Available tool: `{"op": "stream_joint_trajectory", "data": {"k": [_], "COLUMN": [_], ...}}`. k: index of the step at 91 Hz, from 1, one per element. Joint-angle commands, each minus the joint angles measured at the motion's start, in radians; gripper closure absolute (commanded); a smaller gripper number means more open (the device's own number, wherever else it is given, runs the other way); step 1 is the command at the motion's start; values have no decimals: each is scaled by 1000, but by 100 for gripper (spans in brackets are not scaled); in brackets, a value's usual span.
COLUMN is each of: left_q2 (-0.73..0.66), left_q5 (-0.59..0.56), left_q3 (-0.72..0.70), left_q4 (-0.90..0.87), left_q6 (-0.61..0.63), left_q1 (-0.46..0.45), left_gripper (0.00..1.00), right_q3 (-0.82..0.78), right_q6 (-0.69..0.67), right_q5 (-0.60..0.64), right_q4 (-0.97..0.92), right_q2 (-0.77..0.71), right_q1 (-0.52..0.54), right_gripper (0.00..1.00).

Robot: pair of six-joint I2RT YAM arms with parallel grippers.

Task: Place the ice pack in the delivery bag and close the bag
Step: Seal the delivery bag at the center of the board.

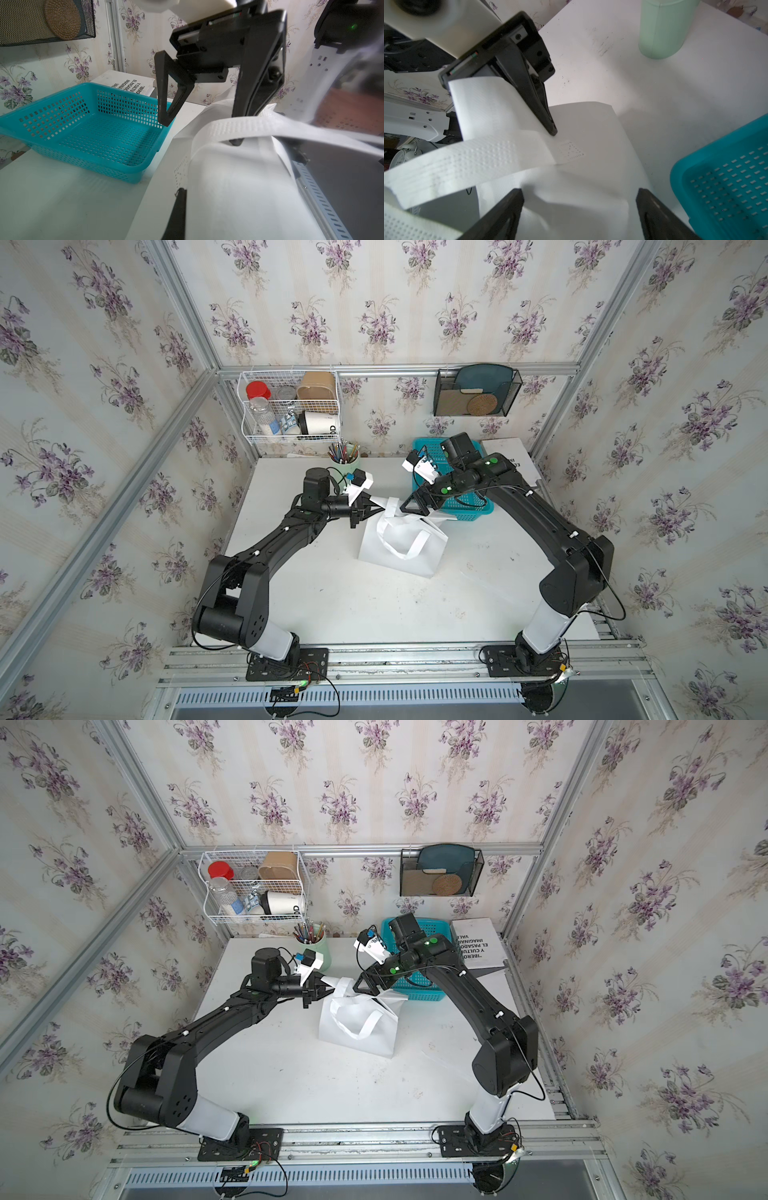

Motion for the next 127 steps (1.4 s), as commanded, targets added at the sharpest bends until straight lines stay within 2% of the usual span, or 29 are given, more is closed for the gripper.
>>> {"op": "stream_joint_trajectory", "data": {"k": [1, 6, 22, 36, 52, 60, 86, 94, 109, 116, 127], "left_q2": [4, 10, 20, 22, 20, 19, 14, -10, -111, -175, -289], "left_q5": [20, 21, 21, 22, 18, 17, -6, -44, -141, -201, -325], "left_q3": [17, 22, 35, 34, 32, 32, 35, 32, -29, -58, -103], "left_q4": [30, 30, 31, 30, 25, 16, -15, -74, -229, -301, -392], "left_q6": [4, 2, -2, -6, -7, 0, 18, 67, 237, 292, 337], "left_q1": [0, 0, 0, 0, 0, 0, 3, 7, 40, 62, 103], "left_gripper": [100, 100, 100, 100, 100, 100, 100, 81, 53, 49, 46], "right_q3": [7, -3, -23, -14, 17, 15, -6, -8, -69, -102, -110], "right_q6": [-5, -7, -21, -15, -22, -34, -59, -48, -19, -10, -11], "right_q5": [7, 23, 100, 170, 272, 297, 209, 177, 102, 87, 73], "right_q4": [-16, -20, -28, -12, -13, -7, 28, 38, 107, 129, 136], "right_q2": [0, 7, 28, 30, 39, 34, 9, 6, -36, -56, -48], "right_q1": [3, 44, 79, 82, 82, 82, 74, 60, 24, -5, -19], "right_gripper": [12, 13, 14, 20, 41, 55, 98, 100, 100, 100, 94]}}
